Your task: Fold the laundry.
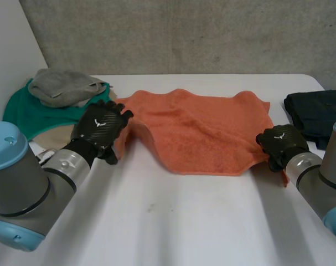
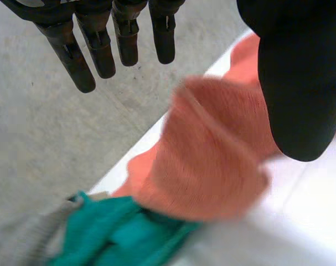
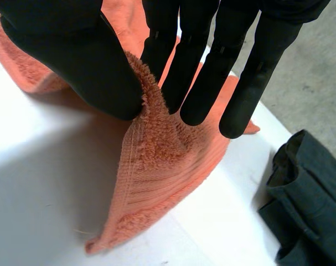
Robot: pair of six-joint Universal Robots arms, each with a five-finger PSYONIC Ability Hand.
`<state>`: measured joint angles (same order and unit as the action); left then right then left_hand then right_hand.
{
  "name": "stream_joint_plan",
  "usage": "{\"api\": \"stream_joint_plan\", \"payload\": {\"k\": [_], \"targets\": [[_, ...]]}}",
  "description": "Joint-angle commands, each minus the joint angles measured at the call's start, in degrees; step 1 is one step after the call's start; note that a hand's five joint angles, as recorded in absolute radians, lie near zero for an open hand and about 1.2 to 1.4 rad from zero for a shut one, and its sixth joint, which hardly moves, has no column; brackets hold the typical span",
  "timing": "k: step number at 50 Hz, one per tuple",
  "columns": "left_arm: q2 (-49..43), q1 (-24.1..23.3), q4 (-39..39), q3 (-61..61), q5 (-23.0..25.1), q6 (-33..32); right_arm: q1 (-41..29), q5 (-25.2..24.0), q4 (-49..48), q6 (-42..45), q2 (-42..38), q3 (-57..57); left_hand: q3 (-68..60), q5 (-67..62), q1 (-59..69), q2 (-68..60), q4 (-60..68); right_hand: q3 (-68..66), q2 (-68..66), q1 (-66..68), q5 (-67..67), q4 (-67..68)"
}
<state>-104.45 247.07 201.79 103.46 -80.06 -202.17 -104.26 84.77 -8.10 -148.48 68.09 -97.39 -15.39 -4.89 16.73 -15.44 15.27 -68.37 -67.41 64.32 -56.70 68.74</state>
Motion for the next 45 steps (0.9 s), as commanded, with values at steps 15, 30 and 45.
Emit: {"api": "stream_joint_plan", "payload": {"k": [15,30,45], "targets": [[-4.6,-4.2,-3.5,-5.0,-8.7,16.8,-0.2,-0.2,2.1,-0.2,-0.2,0.3,-8.8,-9.3,7.5,-8.8,8.9,-11.6,-12.6,15.7,-13.3,11.3],[-15.8,-5.0,-1.2,-6.7,-17.5,5.8,-0.2,-0.1,2.2,-0.2,-0.2,0.2,-6.8,-7.3,5.4,-6.7,6.9,-11.6,-12.6,15.7,-13.3,11.3],[-22.3,-3.2,0.8,-13.0,-17.3,1.0,0.1,-0.3,2.1,-0.3,-0.2,-0.2,-11.0,-11.5,9.6,-10.9,11.1,-11.6,-12.6,15.7,-13.3,11.3]]}}
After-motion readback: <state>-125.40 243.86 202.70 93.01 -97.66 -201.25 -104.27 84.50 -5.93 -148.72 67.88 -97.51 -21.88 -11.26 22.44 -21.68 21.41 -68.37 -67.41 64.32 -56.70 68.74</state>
